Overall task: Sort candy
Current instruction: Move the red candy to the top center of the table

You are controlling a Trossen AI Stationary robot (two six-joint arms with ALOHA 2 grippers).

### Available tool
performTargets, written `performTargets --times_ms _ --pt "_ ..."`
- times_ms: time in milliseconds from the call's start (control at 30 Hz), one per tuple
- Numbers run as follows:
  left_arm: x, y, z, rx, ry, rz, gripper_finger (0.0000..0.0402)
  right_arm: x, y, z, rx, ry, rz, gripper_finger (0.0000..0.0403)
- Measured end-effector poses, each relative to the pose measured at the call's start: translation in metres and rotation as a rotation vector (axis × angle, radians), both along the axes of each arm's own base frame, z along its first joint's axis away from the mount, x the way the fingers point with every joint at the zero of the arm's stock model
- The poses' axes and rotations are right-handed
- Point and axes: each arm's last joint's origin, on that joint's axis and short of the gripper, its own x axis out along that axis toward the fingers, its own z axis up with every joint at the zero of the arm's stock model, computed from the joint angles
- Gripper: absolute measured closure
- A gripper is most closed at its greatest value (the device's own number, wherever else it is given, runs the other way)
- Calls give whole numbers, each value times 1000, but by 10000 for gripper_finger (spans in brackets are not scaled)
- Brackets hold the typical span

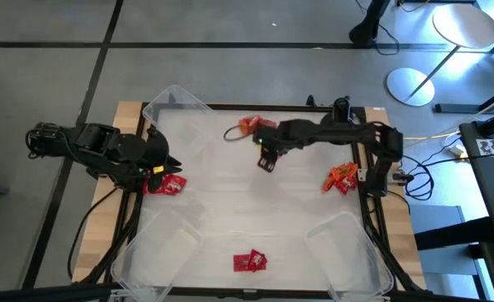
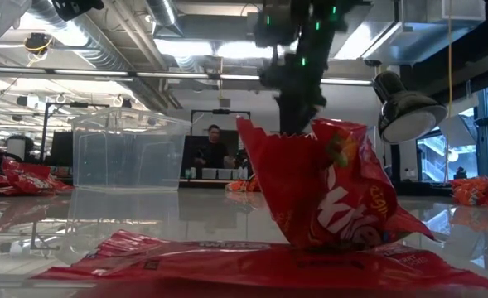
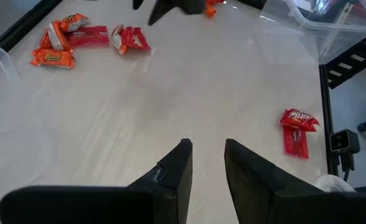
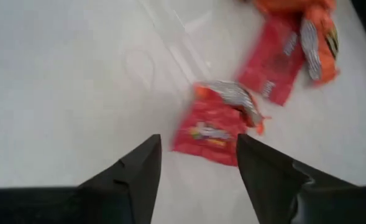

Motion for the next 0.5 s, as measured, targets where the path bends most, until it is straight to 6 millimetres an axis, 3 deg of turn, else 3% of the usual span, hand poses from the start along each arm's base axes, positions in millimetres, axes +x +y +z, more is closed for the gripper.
performTargets --times_ms 200,500 --pt "0 0 0 12 0 -8 315 10 69 28 13 -52 234 178" --pt "0 0 0 32 -1 -7 315 6 162 46 71 -146 499 174"
